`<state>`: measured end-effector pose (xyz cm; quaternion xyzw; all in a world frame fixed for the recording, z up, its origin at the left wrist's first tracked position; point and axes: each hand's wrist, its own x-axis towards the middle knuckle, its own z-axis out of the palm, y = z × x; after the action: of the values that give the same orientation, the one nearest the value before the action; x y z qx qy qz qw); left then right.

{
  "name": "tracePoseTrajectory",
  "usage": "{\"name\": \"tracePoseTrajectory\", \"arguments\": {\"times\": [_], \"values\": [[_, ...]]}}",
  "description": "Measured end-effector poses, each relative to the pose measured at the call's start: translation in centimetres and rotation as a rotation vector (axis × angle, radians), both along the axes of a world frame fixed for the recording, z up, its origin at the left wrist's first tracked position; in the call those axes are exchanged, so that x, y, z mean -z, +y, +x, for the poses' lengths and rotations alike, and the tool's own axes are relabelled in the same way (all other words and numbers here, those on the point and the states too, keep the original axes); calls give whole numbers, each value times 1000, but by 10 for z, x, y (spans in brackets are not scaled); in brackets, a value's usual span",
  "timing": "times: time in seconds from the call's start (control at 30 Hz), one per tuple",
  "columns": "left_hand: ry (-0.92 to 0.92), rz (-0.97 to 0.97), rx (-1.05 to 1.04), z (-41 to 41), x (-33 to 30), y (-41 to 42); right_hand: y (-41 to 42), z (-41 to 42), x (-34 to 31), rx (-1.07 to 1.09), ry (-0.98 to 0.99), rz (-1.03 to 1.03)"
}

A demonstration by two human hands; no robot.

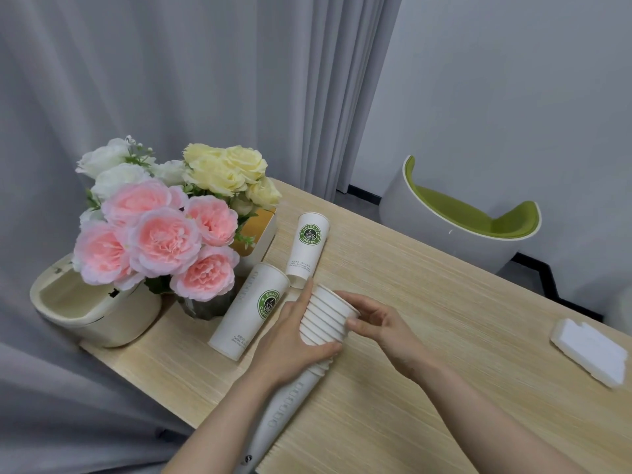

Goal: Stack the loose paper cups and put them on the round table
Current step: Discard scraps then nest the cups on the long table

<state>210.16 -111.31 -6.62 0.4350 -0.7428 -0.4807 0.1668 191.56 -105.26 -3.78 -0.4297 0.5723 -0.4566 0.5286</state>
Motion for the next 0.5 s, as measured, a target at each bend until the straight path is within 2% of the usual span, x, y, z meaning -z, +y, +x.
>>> {"name": "tracePoseTrajectory", "arguments": {"times": [0.27, 0.4, 0.5], "values": [[-77, -38, -48, -9, 0, -12, -22, 6, 4, -8, -38, 40], [-109, -34, -86, -13, 1, -22, -36, 5, 6, -61, -80, 74], [-105, 11, -127, -12, 3, -32, -56, -1, 3, -128, -40, 90]]}}
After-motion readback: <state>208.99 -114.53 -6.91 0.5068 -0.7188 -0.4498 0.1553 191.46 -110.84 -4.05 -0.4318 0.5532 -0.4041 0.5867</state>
